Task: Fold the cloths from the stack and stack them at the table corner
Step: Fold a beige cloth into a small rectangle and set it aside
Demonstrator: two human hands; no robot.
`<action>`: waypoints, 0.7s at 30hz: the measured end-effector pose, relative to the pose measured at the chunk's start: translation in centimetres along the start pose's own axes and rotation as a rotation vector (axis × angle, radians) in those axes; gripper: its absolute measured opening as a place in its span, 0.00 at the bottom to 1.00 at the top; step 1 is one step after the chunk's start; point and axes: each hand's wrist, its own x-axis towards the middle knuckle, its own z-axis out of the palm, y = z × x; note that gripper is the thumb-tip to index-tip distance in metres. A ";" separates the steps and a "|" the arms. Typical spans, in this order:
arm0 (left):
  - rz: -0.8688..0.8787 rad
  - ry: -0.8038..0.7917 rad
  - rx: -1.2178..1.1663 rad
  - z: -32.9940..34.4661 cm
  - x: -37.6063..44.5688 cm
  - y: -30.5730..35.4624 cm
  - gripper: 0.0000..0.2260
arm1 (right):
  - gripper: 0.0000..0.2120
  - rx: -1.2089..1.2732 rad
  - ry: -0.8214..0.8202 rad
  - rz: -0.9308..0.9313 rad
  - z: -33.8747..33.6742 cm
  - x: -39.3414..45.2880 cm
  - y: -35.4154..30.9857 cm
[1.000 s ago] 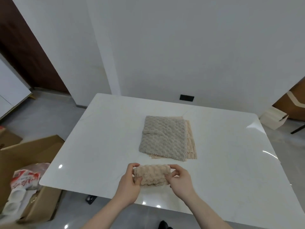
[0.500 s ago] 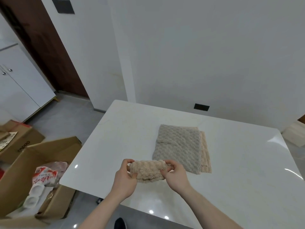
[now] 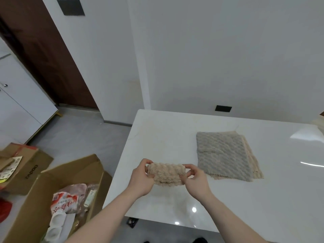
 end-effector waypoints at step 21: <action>-0.088 0.004 -0.070 -4.7 11.1 -3.9 0.15 | 0.14 0.157 -0.002 0.236 8.1 8.2 -2.2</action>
